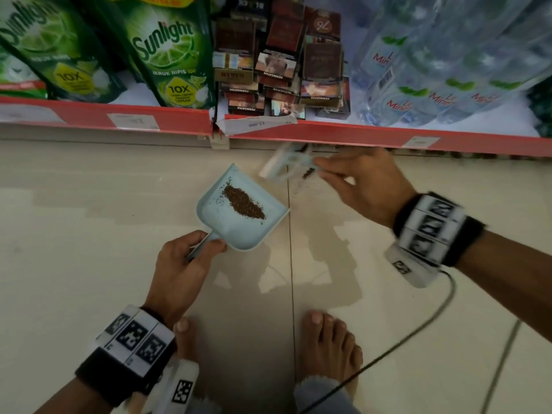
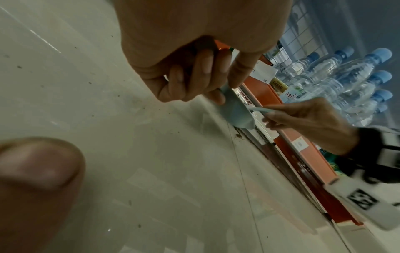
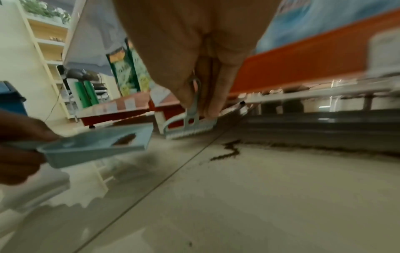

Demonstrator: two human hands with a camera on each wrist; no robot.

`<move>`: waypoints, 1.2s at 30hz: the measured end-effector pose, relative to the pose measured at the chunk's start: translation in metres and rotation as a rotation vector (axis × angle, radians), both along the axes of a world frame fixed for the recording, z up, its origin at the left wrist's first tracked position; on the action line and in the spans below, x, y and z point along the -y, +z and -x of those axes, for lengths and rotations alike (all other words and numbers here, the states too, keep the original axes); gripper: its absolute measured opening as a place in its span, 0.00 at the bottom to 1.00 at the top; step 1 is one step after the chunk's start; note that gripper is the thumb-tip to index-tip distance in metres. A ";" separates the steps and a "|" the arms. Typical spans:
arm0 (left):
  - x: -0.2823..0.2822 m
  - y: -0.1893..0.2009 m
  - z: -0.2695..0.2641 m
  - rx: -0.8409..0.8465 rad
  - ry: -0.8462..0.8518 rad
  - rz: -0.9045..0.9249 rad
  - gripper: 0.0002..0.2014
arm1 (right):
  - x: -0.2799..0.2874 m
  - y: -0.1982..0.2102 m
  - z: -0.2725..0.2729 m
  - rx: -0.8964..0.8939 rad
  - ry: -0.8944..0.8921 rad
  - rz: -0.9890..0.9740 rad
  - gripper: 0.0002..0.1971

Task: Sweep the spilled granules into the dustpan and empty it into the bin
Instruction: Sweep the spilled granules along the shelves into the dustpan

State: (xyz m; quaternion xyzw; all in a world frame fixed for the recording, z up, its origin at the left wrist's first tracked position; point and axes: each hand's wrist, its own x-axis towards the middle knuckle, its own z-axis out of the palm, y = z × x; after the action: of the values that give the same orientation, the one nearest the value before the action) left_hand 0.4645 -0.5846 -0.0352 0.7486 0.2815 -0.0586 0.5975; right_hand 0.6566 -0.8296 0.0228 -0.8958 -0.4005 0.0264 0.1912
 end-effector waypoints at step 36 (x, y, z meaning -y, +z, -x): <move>0.021 0.000 -0.023 0.041 -0.053 0.045 0.14 | 0.048 0.012 0.004 -0.009 -0.262 0.468 0.12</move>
State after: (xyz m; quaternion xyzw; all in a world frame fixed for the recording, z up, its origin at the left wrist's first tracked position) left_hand 0.4877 -0.6055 -0.0357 0.7432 0.2479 -0.0654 0.6180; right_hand 0.6522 -0.8776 0.0350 -0.9597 -0.2631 0.0971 -0.0175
